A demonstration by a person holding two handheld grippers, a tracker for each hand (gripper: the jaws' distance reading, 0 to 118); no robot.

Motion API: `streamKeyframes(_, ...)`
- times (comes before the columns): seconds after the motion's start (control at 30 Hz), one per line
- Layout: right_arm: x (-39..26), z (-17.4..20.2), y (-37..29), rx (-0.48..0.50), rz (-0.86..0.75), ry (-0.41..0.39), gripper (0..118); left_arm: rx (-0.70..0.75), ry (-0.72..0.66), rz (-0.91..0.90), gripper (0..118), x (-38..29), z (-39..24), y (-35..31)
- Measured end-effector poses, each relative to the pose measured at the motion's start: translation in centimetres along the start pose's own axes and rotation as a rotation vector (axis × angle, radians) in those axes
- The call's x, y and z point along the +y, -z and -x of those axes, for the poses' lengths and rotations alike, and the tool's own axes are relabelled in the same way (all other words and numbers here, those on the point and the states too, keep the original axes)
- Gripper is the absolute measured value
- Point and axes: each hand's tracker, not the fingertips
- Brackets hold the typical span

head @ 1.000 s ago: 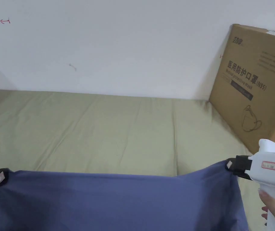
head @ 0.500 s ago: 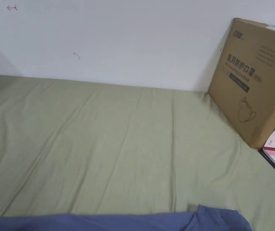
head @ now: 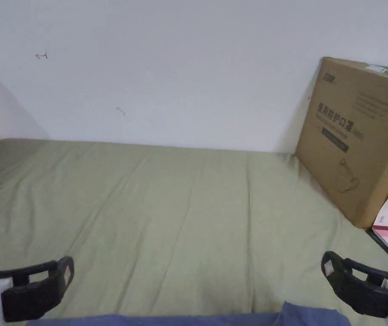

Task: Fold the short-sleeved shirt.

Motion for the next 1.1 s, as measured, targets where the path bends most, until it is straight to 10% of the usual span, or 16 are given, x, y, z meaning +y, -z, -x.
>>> streamKeyframes(0.23,1.3,7.1,2.6,-0.044,-0.136,-0.039,118,0.020,0.082,-0.289,107,2.5,-6.8,0.9)
streamKeyframes(0.33,1.7,8.7,2.1,-0.012,-0.159,-0.049,96,0.009,0.116,-0.291,21,2.8,-8.0,1.2)
streamKeyframes(0.37,1.7,8.8,2.1,-0.012,-0.171,-0.056,46,0.030,0.137,-0.278,0,2.7,-8.4,1.4)
streamKeyframes(0.4,1.9,9.2,2.0,-0.016,-0.174,-0.075,4,0.061,0.162,-0.278,0,2.5,-8.4,1.3)
streamKeyframes(0.43,2.0,9.6,2.3,-0.052,-0.159,-0.106,0,0.020,0.122,-0.262,0,2.2,-8.3,1.4)
streamKeyframes(0.77,2.1,8.2,3.2,-0.054,-0.079,-0.036,0,-0.175,0.004,0.007,0,2.9,-2.4,2.9)
streamKeyframes(1.0,1.6,7.0,4.1,-0.053,0.006,-0.002,0,-0.365,-0.581,0.448,1,-3.3,12.4,7.6)
streamKeyframes(1.1,1.0,7.1,5.0,-0.069,0.032,-0.010,0,-0.295,-0.616,0.502,42,-6.9,15.8,7.9)
